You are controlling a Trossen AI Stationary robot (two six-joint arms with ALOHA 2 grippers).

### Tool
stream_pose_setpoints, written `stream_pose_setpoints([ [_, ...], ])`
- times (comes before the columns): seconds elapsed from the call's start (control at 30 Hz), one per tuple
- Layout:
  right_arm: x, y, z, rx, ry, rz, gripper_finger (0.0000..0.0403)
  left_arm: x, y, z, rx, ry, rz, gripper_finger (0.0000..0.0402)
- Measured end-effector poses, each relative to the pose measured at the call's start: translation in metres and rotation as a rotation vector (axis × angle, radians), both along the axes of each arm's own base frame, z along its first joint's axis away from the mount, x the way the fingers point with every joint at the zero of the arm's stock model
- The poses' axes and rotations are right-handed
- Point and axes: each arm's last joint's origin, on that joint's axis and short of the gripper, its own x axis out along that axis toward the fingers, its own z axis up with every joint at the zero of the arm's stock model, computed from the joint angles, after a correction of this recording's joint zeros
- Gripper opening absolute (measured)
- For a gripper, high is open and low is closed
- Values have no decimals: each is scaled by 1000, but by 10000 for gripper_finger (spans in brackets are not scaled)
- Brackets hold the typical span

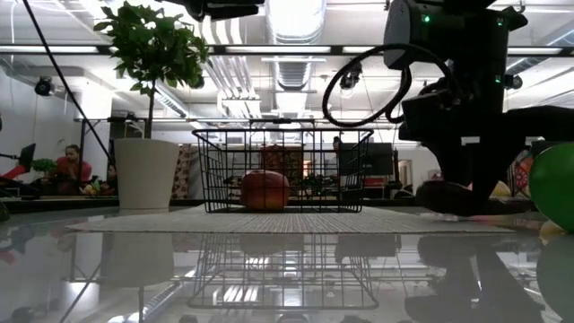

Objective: Build produce basket
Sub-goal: Put the eggplant into the wire basket

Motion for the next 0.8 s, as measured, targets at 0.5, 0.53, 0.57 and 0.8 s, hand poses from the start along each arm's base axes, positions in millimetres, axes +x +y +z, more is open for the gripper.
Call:
stream_pose_setpoints([
  [0.5,16,5,65,113,-313,21,108,-1,0,0,1,-8,0,348],
  [0.53,19,5,74,120,-369,30,108,-1,0,0,1,-9,0,348],
  [0.57,22,6,83,125,-425,41,108,-1,0,1,3,-16,0,348],
  [0.8,43,-10,144,28,-765,69,108,-3,0,19,77,-170,7,348],
])
